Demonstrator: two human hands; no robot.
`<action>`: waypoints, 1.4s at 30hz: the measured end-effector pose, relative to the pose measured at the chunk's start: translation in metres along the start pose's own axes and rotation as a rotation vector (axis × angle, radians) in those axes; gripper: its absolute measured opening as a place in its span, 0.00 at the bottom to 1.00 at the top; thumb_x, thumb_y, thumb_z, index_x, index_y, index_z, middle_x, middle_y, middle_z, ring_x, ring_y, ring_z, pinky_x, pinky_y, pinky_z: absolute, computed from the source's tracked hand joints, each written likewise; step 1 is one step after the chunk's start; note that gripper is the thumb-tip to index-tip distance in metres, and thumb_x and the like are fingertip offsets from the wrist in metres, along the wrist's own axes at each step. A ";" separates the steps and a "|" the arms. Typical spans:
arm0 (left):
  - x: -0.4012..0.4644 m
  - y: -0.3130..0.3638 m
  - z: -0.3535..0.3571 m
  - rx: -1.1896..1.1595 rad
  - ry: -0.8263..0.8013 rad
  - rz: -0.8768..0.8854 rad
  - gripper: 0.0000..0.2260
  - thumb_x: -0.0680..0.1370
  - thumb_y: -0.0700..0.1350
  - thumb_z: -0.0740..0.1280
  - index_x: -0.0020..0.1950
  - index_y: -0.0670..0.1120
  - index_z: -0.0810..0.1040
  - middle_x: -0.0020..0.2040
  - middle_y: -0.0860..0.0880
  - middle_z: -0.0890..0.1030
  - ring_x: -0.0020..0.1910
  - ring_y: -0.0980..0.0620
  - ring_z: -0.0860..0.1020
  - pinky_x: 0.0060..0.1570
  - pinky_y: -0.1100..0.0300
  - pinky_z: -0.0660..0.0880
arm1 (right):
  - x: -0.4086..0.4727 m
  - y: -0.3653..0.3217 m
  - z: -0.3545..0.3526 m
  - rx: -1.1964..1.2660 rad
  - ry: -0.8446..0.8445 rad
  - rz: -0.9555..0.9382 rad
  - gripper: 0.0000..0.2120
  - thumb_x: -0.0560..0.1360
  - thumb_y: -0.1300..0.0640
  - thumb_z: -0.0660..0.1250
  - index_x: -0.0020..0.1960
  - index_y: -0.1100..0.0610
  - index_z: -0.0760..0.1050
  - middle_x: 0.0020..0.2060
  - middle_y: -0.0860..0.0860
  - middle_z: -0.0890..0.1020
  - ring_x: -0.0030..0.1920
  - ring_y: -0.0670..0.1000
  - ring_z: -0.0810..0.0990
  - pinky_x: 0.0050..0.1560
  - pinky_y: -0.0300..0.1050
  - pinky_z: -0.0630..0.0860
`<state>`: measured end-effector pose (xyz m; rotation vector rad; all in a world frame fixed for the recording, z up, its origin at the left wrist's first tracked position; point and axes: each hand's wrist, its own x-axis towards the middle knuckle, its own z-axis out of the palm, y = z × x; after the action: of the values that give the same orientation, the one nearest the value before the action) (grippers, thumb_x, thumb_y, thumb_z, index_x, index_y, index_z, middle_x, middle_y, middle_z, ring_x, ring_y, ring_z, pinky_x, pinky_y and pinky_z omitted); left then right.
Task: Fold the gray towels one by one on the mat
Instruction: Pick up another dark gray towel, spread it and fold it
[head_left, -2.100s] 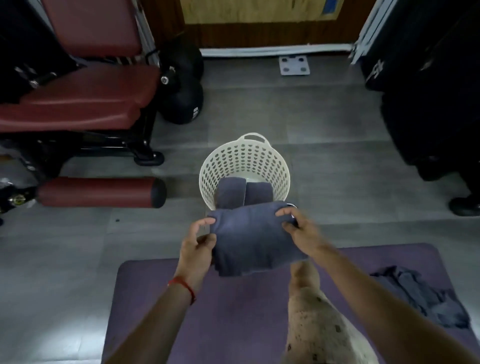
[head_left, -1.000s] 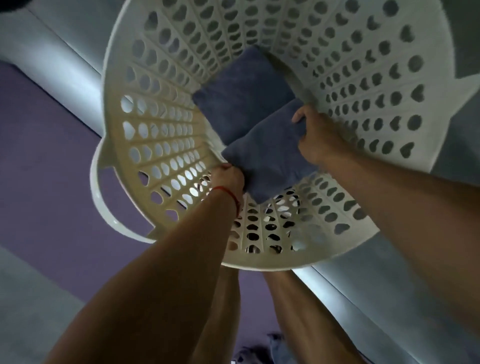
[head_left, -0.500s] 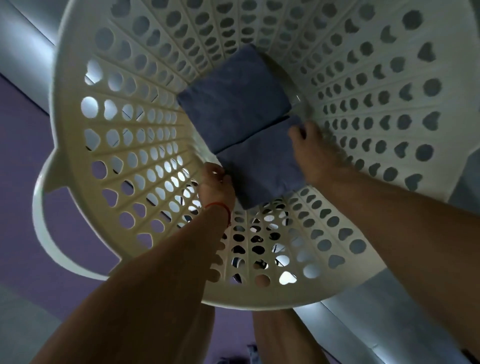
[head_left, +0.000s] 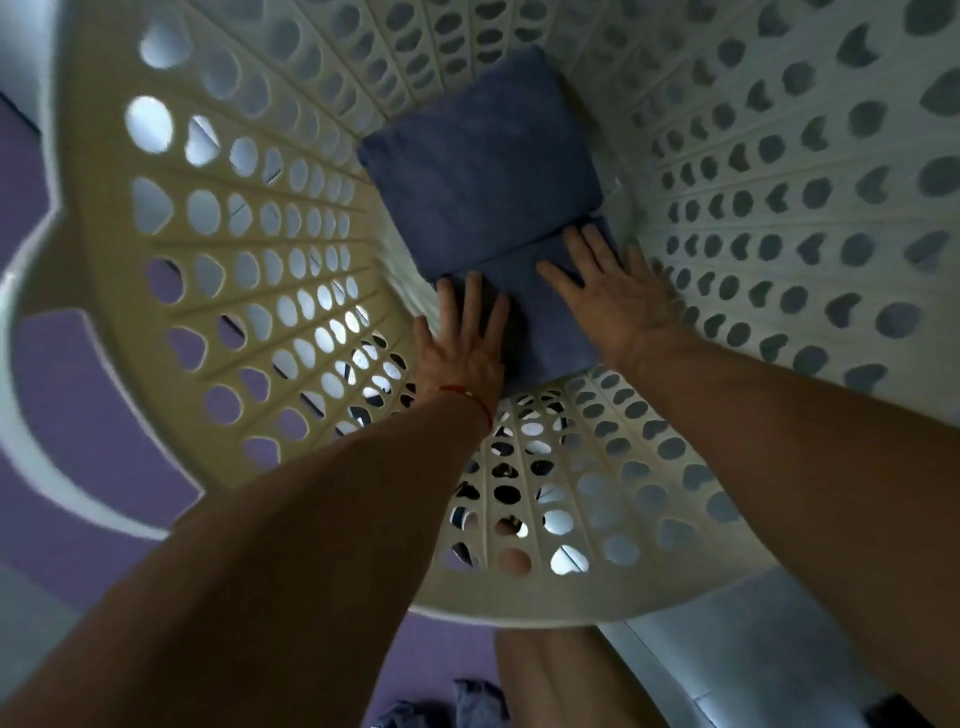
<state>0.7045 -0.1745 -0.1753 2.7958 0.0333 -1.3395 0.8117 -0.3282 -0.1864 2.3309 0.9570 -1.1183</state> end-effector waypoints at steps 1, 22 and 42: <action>-0.006 0.001 -0.010 -0.041 -0.015 -0.017 0.34 0.83 0.55 0.57 0.81 0.54 0.39 0.81 0.43 0.34 0.80 0.37 0.39 0.74 0.37 0.55 | -0.008 -0.002 -0.009 0.013 -0.001 0.012 0.42 0.78 0.56 0.66 0.82 0.47 0.42 0.81 0.58 0.39 0.81 0.60 0.39 0.77 0.65 0.52; -0.514 -0.149 -0.342 -0.837 0.726 -0.365 0.25 0.75 0.46 0.67 0.73 0.46 0.71 0.70 0.45 0.73 0.70 0.42 0.67 0.72 0.53 0.61 | -0.431 -0.162 -0.422 0.443 0.310 -0.127 0.34 0.76 0.51 0.68 0.78 0.48 0.58 0.75 0.51 0.62 0.74 0.57 0.63 0.69 0.55 0.65; -0.839 -0.463 -0.035 -1.282 1.052 -1.050 0.30 0.68 0.53 0.62 0.70 0.45 0.75 0.67 0.43 0.78 0.67 0.43 0.74 0.70 0.54 0.64 | -0.470 -0.619 -0.449 -0.073 0.233 -0.434 0.35 0.76 0.42 0.63 0.79 0.46 0.56 0.76 0.52 0.63 0.74 0.57 0.64 0.71 0.57 0.64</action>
<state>0.1889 0.2882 0.4877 1.7949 1.7235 0.4196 0.3936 0.1721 0.4309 2.2890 1.6199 -0.9479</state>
